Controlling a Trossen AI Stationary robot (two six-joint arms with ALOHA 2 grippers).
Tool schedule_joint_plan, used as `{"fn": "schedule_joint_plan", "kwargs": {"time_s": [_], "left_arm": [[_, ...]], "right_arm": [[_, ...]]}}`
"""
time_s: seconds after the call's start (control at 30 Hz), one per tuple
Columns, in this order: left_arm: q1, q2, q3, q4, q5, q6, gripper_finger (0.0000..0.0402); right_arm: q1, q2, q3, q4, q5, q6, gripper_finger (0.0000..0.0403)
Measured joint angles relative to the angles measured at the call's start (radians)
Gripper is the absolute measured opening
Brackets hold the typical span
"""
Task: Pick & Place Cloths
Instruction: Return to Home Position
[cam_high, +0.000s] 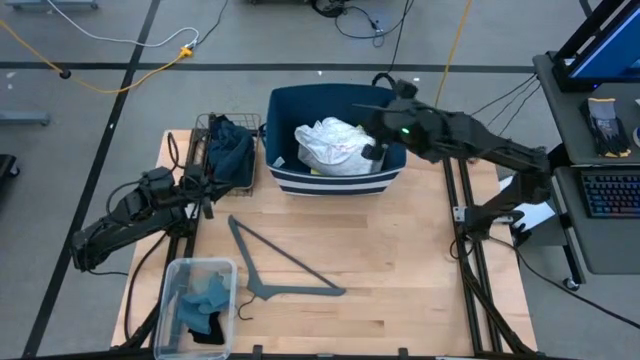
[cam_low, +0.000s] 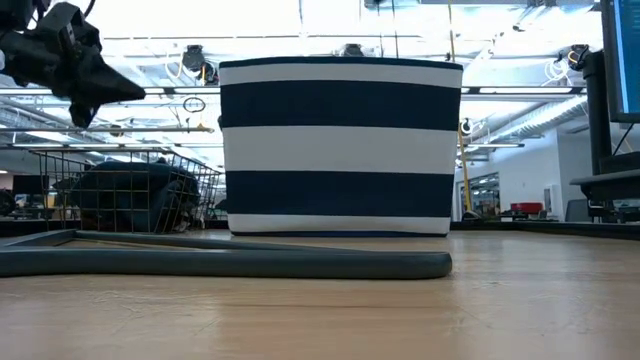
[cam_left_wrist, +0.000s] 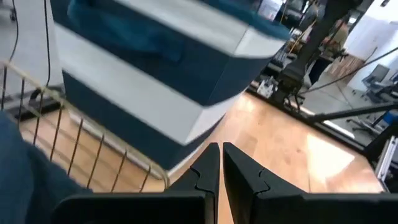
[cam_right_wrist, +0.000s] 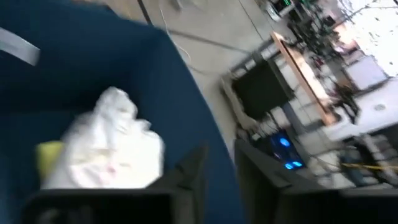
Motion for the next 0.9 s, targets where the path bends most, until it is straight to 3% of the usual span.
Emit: {"fn": "schedule_joint_plan", "kwargs": {"time_s": [0.13,0.27,0.63,0.9], "left_arm": [[0.000,0.000,0.000,0.064,0.002,0.071,0.0021],[0.000,0.000,0.000,0.151,0.047,0.152,0.0021],[-0.029,0.000,0.000,0.198,0.156,0.183,0.0021],[-0.122,0.000,-0.001,0.209,0.099,0.212,0.0021]], "right_arm": [[0.084,-0.059,0.000,-0.013,-0.096,0.093,0.0007],[0.176,-0.094,0.000,-0.023,-0.151,0.148,0.0014],[0.451,-0.091,-0.002,-0.052,-0.145,0.298,0.0001],[0.579,-0.123,-0.246,0.243,-0.090,0.323,0.0001]]}}
